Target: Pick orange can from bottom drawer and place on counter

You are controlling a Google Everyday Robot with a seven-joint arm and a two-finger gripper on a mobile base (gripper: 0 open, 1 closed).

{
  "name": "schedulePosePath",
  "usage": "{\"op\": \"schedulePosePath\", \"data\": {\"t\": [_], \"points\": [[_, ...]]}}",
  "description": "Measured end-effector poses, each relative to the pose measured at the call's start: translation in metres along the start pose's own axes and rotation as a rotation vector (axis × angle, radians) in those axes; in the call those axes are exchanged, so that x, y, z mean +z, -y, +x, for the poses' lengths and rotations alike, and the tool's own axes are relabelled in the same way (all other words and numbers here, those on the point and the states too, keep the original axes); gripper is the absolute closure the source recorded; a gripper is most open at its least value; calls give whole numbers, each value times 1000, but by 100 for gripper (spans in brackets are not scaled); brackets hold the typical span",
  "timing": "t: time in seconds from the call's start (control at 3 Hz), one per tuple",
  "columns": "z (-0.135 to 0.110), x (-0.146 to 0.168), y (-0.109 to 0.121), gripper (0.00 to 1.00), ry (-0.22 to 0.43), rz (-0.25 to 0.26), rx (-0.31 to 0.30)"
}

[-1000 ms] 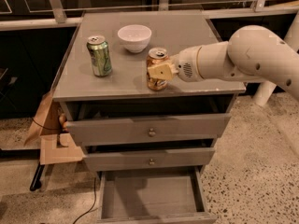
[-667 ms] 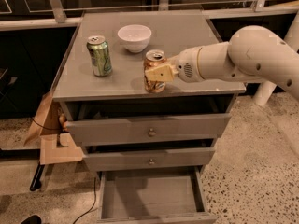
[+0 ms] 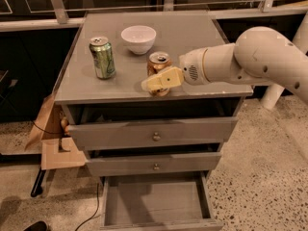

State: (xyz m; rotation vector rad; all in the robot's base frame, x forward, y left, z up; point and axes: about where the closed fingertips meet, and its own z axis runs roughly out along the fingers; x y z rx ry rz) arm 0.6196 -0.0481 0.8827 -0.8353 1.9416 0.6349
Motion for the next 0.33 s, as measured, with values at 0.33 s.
{"op": "schedulePosePath", "data": {"t": [0.33], "points": [[0, 0, 0, 0, 0, 0, 0]]}}
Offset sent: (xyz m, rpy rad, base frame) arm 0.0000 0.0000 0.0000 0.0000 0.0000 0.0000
